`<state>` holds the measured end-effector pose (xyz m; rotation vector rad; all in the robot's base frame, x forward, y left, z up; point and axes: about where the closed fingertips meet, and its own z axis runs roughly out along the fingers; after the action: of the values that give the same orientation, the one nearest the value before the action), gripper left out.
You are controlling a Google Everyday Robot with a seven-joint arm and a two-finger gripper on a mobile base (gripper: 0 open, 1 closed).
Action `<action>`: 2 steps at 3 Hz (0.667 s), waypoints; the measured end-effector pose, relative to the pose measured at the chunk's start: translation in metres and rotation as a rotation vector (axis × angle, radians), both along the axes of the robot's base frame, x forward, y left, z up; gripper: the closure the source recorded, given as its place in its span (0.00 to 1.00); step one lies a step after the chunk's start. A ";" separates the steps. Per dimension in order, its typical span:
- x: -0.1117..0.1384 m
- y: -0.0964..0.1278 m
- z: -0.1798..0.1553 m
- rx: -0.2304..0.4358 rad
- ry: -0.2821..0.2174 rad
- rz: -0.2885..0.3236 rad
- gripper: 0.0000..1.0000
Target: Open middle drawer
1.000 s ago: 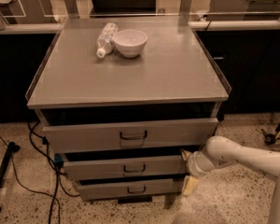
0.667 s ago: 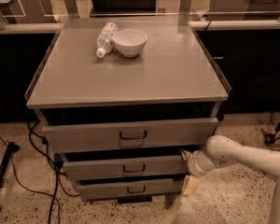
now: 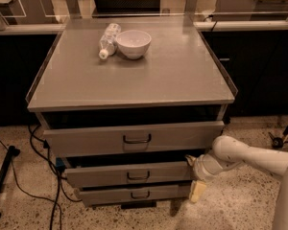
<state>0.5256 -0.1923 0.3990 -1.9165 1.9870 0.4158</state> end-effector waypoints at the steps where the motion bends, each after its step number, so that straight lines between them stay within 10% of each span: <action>1: -0.012 0.003 0.000 -0.020 0.072 0.021 0.00; 2: -0.013 0.003 0.003 -0.021 0.076 0.022 0.00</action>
Offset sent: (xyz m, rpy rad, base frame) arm -0.0387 0.0053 0.0048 -0.0602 0.2156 0.0696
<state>0.5129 -0.1895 0.4015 -1.9648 2.0274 0.4822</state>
